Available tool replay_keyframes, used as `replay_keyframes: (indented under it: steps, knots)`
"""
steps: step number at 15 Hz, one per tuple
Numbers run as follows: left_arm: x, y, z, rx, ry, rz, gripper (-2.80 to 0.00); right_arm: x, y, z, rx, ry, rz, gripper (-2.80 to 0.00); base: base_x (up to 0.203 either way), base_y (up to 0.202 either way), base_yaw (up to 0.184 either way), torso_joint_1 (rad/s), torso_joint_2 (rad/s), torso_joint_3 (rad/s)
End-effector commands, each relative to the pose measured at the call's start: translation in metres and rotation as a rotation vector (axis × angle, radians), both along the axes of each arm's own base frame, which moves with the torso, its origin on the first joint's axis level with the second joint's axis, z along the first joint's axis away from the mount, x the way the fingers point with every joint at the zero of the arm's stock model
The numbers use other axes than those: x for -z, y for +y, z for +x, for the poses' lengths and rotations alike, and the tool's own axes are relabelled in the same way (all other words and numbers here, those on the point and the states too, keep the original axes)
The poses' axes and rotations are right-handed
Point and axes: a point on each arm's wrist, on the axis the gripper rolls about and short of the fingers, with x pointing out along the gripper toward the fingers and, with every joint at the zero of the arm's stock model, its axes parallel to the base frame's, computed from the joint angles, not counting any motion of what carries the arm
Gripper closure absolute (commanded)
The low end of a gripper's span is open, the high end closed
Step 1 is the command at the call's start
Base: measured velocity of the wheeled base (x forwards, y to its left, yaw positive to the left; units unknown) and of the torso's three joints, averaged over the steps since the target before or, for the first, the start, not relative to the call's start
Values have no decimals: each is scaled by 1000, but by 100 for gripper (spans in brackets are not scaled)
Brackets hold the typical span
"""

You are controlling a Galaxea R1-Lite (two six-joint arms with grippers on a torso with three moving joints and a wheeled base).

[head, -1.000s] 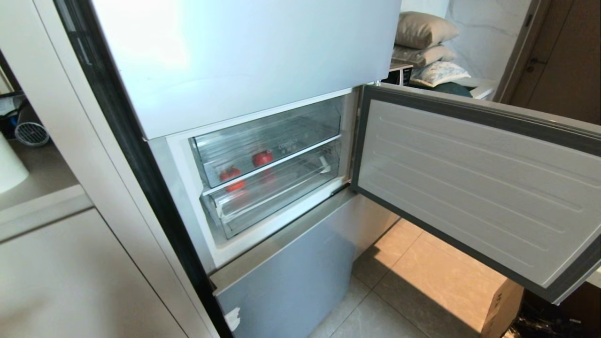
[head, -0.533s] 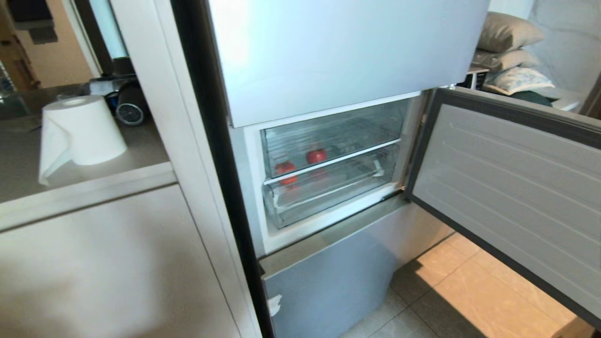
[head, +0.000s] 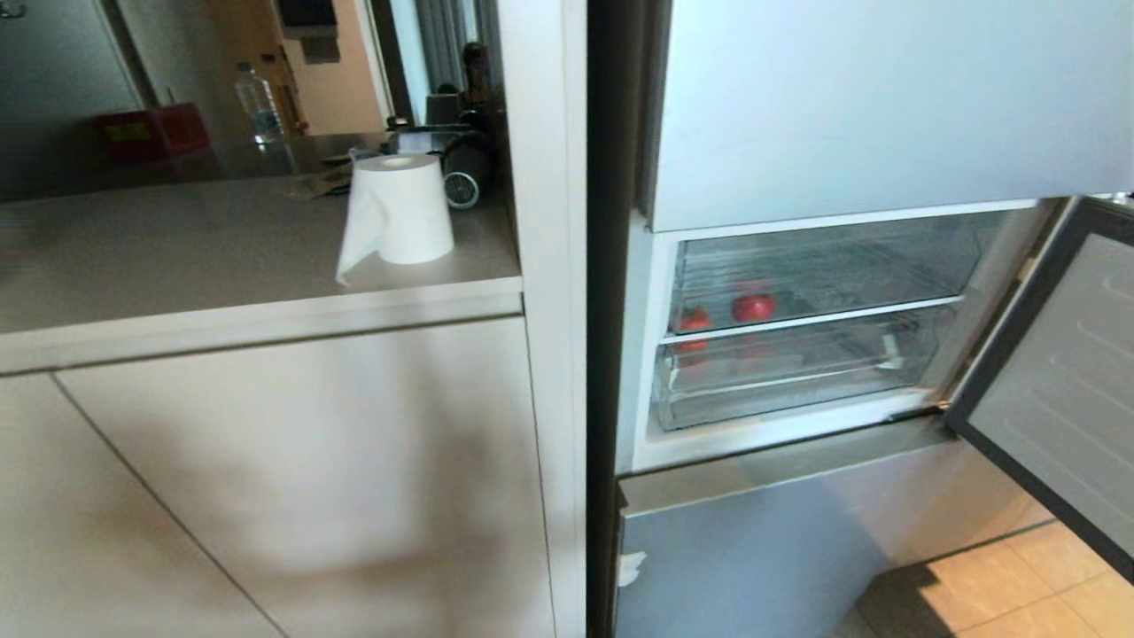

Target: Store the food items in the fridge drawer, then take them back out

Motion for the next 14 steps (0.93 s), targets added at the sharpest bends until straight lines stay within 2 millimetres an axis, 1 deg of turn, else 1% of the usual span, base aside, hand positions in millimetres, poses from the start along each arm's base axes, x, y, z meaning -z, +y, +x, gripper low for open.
replay_keyframes:
  steps: [1, 7, 8, 11, 12, 13, 14]
  knots:
    - [0, 0, 0, -1, -1, 0, 0, 0, 0, 0, 0, 1, -1, 0, -1, -10, 174, -2, 2, 7]
    - [0, 0, 0, -1, -1, -1, 0, 0, 0, 0, 0, 1, 1, 0, 1, -8, 165, 1, 3, 5]
    - [0, 0, 0, 0, -1, -1, 0, 0, 0, 0, -1, 3, -7, 0, -1, -2, 84, 0, 5, 2]
    - [0, 0, 0, 0, -1, -1, 0, 0, 0, 0, -8, 7, -59, 0, 0, 0, 0, 0, 0, 0]
    - [0, 0, 0, 0, 0, -1, 0, -4, 0, 1, -20, 29, -60, 0, 0, 0, 0, 0, 0, 0]
    - [0, 0, 0, 0, -1, -1, 0, -15, 1, 3, -35, 55, -53, 0, 0, 0, 0, 0, 0, 0]
    - [0, 0, 0, 0, 0, 0, 0, -30, 1, 9, -50, 96, -39, 0, 0, 0, 0, 0, 0, 0]
